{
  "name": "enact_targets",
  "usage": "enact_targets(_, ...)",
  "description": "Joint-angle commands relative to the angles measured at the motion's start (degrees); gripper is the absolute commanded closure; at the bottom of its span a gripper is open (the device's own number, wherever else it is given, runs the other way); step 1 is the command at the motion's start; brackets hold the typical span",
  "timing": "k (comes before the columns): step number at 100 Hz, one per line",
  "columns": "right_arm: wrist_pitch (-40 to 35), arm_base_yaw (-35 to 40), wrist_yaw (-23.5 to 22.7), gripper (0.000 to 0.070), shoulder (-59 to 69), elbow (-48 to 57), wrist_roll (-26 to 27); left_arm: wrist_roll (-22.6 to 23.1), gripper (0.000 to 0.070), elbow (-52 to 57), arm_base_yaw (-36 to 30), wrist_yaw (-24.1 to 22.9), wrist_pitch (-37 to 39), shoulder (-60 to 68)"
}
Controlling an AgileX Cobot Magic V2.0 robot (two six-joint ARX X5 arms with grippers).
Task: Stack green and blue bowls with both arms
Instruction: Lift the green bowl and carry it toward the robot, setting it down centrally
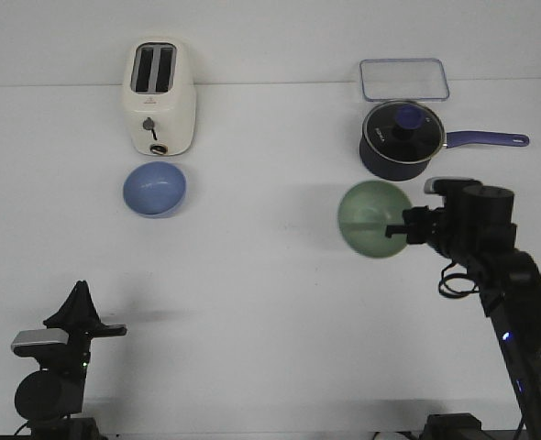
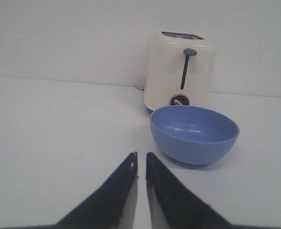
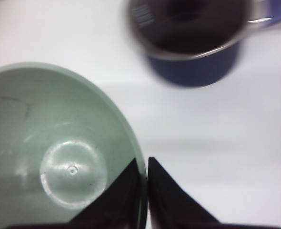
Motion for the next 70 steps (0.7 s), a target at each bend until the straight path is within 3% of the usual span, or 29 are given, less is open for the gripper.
enact_targets(1, 0.28, 2.93, -0.92, 0.0700, -2.03, -2.34, 1.92, -0.11, 0.0685, -1.14, 0.00, 0.44, 0.61, -0.09)
enact_targets(20, 0.31, 13.90, -0.52, 0.0700, -5.22, -8.44, 4.76, -0.15, 0.0685, -1.14, 0.00, 0.46, 0.63, -0.09)
enact_targets(33, 1.57, 21.44, 4.94, 0.0700, -4.57, -11.89, 7.02, -0.74, 0.0685, -1.14, 0.00, 0.46, 0.61, -0.09)
enact_targets(48, 4.42, 28.26, 8.07, 0.0700, -2.95, -15.80, 9.07, -6.16, 0.0685, -1.11, 0.00, 0.50, 0.63, -0.09)
enact_targets(70, 8.09, 32.35, 9.57, 0.0700, 2.27, -18.34, 9.73, -15.30, 0.0687, -1.05, 0.00, 0.52, 0.61, -0.09)
